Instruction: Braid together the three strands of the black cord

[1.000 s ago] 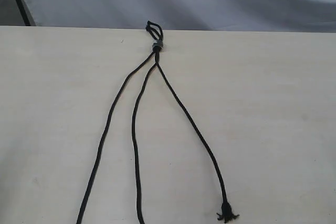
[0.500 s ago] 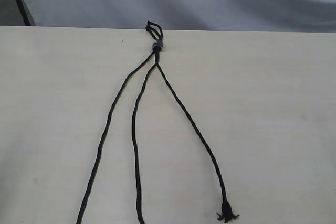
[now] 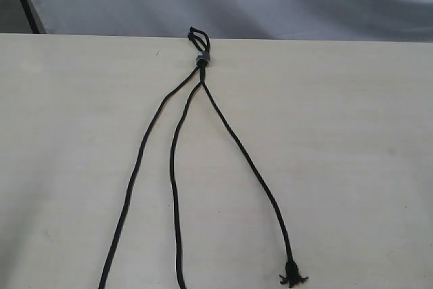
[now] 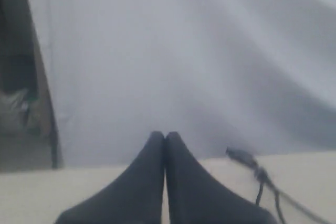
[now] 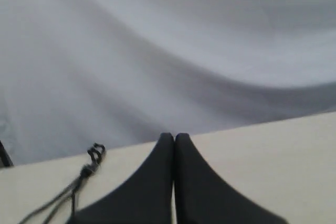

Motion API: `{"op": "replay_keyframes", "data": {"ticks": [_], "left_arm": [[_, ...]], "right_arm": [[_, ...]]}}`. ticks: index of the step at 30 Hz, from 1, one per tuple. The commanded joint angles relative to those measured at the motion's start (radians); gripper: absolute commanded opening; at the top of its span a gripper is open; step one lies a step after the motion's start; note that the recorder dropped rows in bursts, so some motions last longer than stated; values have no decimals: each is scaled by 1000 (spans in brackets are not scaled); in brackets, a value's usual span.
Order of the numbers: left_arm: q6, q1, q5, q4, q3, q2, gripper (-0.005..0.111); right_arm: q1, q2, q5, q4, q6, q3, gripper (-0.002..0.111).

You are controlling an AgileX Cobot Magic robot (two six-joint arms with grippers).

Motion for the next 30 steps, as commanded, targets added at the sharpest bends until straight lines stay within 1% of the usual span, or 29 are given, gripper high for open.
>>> {"op": "replay_keyframes", "data": {"ticks": [1, 4, 5, 6, 8, 9, 11, 12, 14, 17, 18, 22, 25, 30], "left_arm": [[-144, -2, -355, -13, -5, 3, 0], [-232, -2, -569, -16, -5, 3, 0], [-231, -2, -619, -32, -5, 3, 0], [-233, -2, -630, -50, -11, 3, 0], [-231, -2, -572, -92, -55, 3, 0], [-218, -2, -485, -118, -97, 3, 0], [-189, -2, -372, -124, -166, 21, 0], [-185, -2, -316, -124, -199, 57, 0], [-185, -2, -275, -118, -242, 122, 0], [-185, -2, -266, -117, -281, 274, 0], [-175, -2, -266, -110, -298, 350, 0], [-174, -2, -235, -13, -379, 611, 0], [-180, -2, -141, 42, -458, 793, 0], [-180, -2, -7, 68, -579, 1073, 0]], "right_arm": [[1, 1, -217, 16, 75, -1, 0], [1, 1, -368, 16, 80, -3, 0], [1, 1, -391, 16, 80, -9, 0], [1, 1, -397, 16, 80, -24, 0], [1, 1, -363, 16, 80, -72, 0], [1, 1, -338, 16, 80, -102, 0], [1, 53, -293, 16, 75, -158, 0], [1, 93, -281, 14, 75, -187, 0], [1, 182, -271, 2, 75, -236, 0], [1, 357, -240, -36, 75, -312, 0], [1, 428, -227, -68, 82, -338, 0], [15, 705, -200, -104, 91, -421, 0], [61, 902, -197, -123, 87, -475, 0], [170, 1211, -171, -204, 87, -601, 0]]}}
